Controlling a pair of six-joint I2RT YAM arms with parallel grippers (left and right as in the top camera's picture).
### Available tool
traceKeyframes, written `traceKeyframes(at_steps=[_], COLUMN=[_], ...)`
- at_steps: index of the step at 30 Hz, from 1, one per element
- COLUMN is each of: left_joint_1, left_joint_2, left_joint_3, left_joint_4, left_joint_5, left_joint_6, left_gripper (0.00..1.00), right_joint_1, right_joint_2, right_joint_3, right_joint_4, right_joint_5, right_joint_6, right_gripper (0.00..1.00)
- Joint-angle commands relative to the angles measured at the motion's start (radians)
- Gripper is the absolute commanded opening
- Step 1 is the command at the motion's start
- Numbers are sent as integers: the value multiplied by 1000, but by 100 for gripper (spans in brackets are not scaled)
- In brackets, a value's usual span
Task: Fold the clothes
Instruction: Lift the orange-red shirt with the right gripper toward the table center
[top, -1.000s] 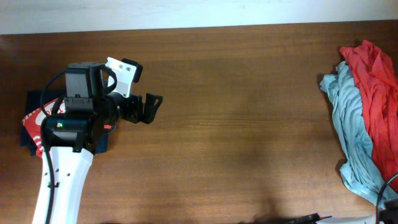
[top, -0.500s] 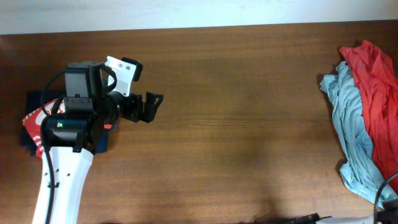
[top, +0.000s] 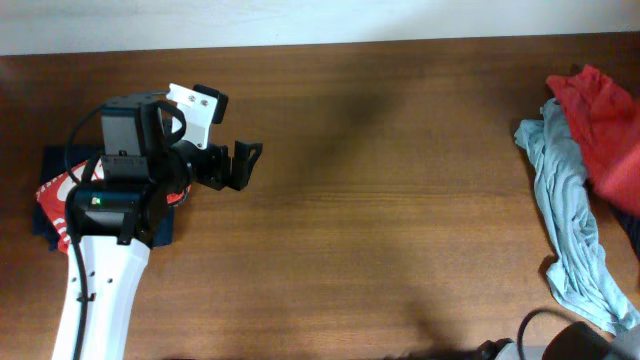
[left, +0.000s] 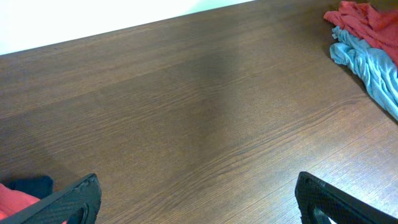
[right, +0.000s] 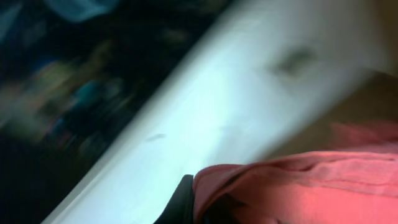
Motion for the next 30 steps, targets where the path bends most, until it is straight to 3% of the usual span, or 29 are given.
traceKeyframes(at_steps=[1,11,19,30], left_joint_1=[-4,-4,-3,-4], left_joint_2=[3,2,2,2], left_joint_3=[18,53,106,110], left_joint_4=[6,5,5,-14], left_joint_5=[14,-64,-243,-291], left_joint_6=[-12,-12,-12,-12], left_gripper=[99,99,99,99], right_joint_1=[195,653,913,906], right_joint_2=[-21,-13,16,16], right_joint_3=[115,156,157,156], right_joint_4=[67,182,492,380], right_joint_5=[-58,-18,-121,-123], right_joint_6=[-16,-17,-1,-43], right_gripper=[4,4,4,4])
